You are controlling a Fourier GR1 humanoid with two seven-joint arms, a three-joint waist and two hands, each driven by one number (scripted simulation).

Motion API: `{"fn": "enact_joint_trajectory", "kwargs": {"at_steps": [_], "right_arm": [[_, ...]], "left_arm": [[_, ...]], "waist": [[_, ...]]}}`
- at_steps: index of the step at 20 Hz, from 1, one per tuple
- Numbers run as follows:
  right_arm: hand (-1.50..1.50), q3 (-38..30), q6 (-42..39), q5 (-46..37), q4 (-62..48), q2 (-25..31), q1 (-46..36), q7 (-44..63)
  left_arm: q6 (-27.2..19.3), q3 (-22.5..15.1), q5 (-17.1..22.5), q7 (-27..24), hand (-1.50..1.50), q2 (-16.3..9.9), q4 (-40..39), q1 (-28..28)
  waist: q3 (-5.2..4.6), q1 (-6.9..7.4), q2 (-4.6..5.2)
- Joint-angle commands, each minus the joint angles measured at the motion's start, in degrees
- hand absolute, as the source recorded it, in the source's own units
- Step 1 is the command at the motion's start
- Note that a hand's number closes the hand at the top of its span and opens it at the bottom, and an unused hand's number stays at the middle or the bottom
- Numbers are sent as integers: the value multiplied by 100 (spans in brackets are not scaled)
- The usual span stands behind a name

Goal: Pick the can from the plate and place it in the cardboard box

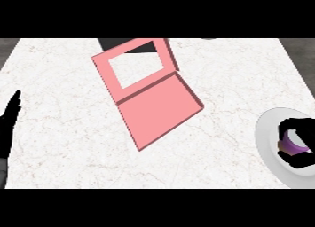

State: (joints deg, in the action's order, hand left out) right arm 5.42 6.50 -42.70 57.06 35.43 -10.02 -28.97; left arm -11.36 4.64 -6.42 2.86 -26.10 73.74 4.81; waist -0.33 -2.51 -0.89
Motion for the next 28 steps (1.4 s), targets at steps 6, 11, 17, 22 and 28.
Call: {"fn": "enact_joint_trajectory", "kwargs": {"at_steps": [6,11,17,22,28], "right_arm": [[150,-245,917,-418,2499,-766,562,2933],[150,490,422,-1132,4595,-1087,564,4047],[150,1237,-995,-1443,5955,-1709,-40,5527],[150,1324,-1105,-1280,5490,-2605,-846,6047],[150,755,-1187,-1170,4039,-3408,-2560,6580]], "left_arm": [[-12,47,17,-156,0,38,117,-389],[-46,-56,-108,148,0,56,214,-13],[118,10,-49,-88,0,84,152,-35],[-4,-116,-292,148,0,230,335,60],[325,116,-148,97,0,61,182,176]], "waist": [[-9,-80,-69],[6,14,-1],[18,235,66],[31,287,84],[31,321,98]]}}
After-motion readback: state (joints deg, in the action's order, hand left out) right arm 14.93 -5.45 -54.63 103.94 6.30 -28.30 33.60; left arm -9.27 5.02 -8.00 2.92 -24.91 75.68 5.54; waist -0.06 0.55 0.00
